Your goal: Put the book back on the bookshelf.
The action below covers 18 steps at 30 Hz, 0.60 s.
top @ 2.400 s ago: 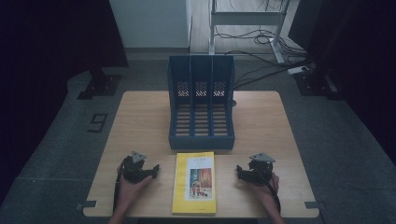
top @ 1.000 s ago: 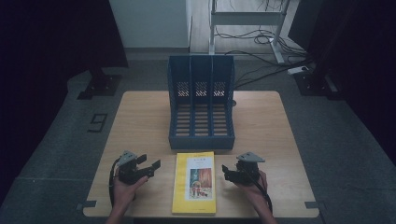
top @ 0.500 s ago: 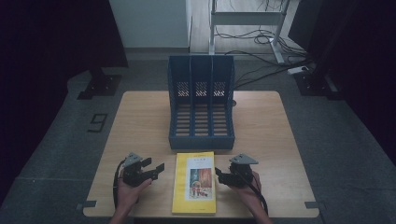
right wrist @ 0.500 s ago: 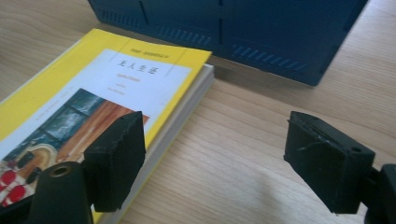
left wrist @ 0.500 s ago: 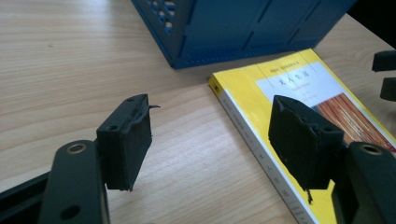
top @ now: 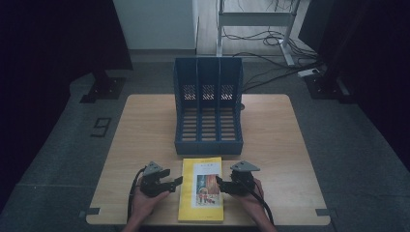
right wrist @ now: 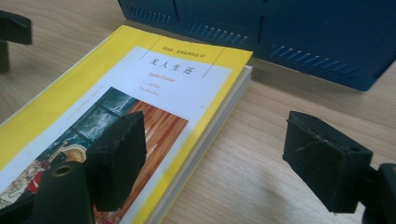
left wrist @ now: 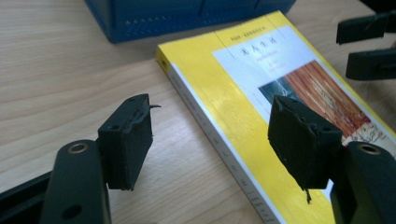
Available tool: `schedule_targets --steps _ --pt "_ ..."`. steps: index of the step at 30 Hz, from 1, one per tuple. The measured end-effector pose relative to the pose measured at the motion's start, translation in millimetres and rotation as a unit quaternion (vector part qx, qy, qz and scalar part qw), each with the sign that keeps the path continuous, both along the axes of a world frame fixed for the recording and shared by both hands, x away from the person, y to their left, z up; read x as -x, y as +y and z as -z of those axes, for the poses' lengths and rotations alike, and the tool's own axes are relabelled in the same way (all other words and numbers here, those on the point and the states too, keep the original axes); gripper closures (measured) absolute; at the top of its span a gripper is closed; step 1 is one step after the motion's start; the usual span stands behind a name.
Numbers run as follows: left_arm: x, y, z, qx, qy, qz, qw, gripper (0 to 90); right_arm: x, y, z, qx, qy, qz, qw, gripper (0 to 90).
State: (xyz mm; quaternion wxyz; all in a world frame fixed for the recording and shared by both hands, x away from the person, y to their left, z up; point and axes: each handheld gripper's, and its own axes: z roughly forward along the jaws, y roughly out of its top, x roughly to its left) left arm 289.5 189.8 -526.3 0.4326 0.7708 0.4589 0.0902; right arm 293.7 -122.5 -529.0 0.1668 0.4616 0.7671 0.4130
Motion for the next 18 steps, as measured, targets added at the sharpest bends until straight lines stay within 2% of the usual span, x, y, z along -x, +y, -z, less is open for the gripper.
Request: schedule_targets --steps 4,15,18 --pt "-0.3 -6.5 4.6 -0.006 0.009 0.010 0.9999 30.3 0.4 3.7 1.6 0.000 0.002 -0.004 1.0000 20.7" --pt "1.3 -15.9 10.4 -0.013 0.018 0.025 0.9994 29.7 1.0 11.7 7.3 0.002 0.007 -0.015 0.9999 21.4" --pt "1.5 -23.3 14.1 -0.020 0.027 0.036 0.9988 29.7 0.4 15.6 9.7 0.004 0.010 -0.018 0.9998 21.4"
